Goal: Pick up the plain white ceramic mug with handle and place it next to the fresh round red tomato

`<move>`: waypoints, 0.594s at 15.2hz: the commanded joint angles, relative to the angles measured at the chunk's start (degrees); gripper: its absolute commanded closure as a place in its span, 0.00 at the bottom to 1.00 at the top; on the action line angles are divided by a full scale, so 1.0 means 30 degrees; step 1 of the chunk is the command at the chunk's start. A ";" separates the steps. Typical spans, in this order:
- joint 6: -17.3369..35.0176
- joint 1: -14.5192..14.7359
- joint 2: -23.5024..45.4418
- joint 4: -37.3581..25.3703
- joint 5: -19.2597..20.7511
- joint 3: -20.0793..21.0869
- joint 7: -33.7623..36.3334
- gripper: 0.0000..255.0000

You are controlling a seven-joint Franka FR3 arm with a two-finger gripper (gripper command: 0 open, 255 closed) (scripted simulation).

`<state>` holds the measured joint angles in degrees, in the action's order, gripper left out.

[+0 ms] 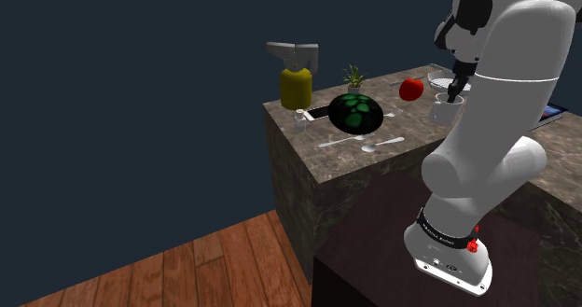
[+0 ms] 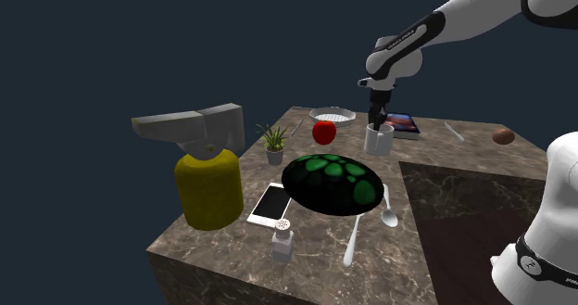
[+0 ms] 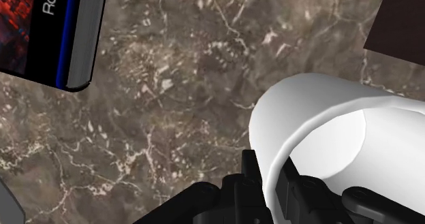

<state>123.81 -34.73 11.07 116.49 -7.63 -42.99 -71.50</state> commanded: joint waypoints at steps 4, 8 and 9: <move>0.0252 -0.0020 0.0092 0.0171 -0.0097 0.0031 -0.0058 1.00; 0.0252 -0.0020 0.0092 0.0171 -0.0098 0.0032 -0.0058 1.00; 0.0252 -0.0019 0.0092 0.0172 -0.0097 0.0032 -0.0058 0.00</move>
<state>124.57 -34.79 11.35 117.02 -7.92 -42.90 -71.67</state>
